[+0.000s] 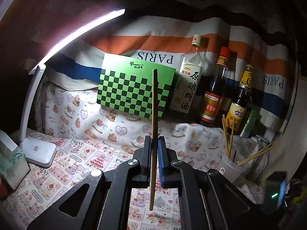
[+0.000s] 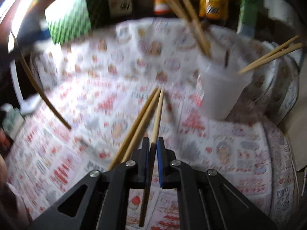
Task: Organize utensils
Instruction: 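Grasp a chopstick with the right tool while the left tool lifts its own, then carry both held chopsticks upright toward the plastic cup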
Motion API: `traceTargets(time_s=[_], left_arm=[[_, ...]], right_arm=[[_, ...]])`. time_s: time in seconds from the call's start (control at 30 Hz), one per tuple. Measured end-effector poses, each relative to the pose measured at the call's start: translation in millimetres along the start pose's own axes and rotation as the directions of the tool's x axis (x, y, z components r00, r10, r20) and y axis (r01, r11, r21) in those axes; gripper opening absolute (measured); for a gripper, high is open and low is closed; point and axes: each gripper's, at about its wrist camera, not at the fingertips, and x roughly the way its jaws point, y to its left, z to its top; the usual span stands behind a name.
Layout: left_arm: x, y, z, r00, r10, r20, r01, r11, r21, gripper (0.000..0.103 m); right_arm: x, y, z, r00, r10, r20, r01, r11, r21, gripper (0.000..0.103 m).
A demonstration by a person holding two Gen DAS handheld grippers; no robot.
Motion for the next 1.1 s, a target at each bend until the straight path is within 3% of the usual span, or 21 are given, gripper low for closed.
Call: traceTargets(time_s=[0.1,0.23,0.57,0.73,1.1], left_arm=[[-4.8,0.8,-0.7,1.000,0.004,0.028,-0.004,1.000,-0.011,0.005],[-11.7,1.2,-0.3,0.998,-0.014,0.060,0.015,1.000,-0.018,0.005],[-7.0,0.5,-1.2,0.999,-0.041,0.035,0.042,0.999,-0.024,0.005],[-8.6,0.2,-1.6,0.998,-0.041,0.040,0.041,0.999,-0.019,0.005],[-7.5,-4.0,-2.4,0.997,-0.067,0.025,0.067,0.998,-0.002,0.005]], right_arm=[[-25.2,-12.0,7.4,0.990,0.038,0.135,-0.046,0.997,0.056,0.005],[-54.0,-22.0,11.0,0.949,0.069,0.308,-0.099,0.992,0.082,0.004],[-99.2,-26.7,8.4,0.854,0.080,0.514,-0.134,0.989,0.068,0.004],[-121.3,-36.4,6.3,0.812,0.072,0.579,-0.139,0.988,0.071,0.004],[-131.9,-36.4,3.7,0.791,0.042,0.611,-0.106,0.992,0.068,0.004]])
